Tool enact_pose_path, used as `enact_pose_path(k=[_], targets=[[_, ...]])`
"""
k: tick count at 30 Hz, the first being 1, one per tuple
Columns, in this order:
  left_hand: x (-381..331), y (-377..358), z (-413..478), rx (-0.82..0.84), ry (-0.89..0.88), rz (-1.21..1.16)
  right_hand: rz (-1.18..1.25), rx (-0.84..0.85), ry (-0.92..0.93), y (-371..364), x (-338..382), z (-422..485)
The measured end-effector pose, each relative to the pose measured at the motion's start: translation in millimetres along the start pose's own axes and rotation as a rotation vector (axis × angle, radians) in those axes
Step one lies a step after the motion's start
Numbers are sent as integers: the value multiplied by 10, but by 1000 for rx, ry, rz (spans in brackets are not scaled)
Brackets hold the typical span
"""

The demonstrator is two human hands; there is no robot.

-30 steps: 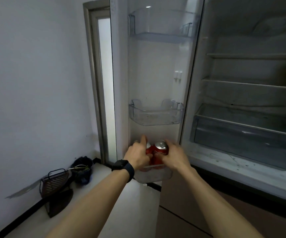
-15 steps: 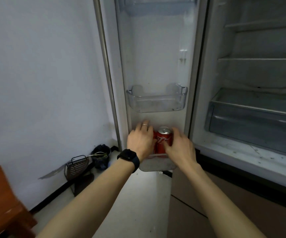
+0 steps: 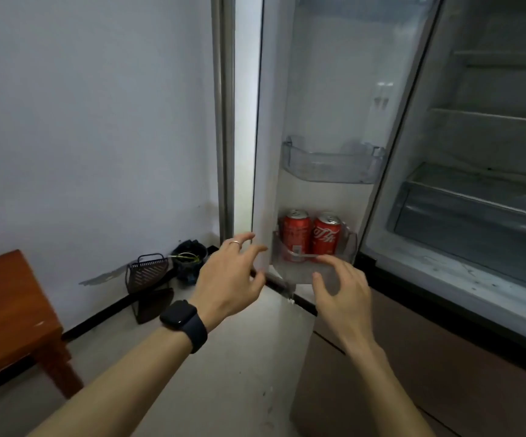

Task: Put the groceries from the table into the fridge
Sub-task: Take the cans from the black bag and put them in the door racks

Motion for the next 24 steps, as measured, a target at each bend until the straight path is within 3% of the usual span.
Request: enact_pose_path(k=[4, 11, 18, 24], targets=[[774, 221, -647, 15, 103, -47, 9, 89, 97, -238, 723, -406], [2332, 810, -2241, 36, 303, -28, -35, 388, 285, -1148, 2329, -1387], [4064, 1843, -4075, -7, 693, 65, 104, 668, 526, -2372, 4142, -2535], [5067, 2598, -5312, -108, 973, 113, 206, 861, 742, -3142, 5424, -3286]])
Point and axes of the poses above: each hand's wrist, its own z-axis towards the middle knuckle, its own y-axis out of the back of the hand, x = y × z, the point moved 7 cm from there along z, towards the middle knuckle, and after that the axes turned 13 degrees about y, right-handed, at the moved point
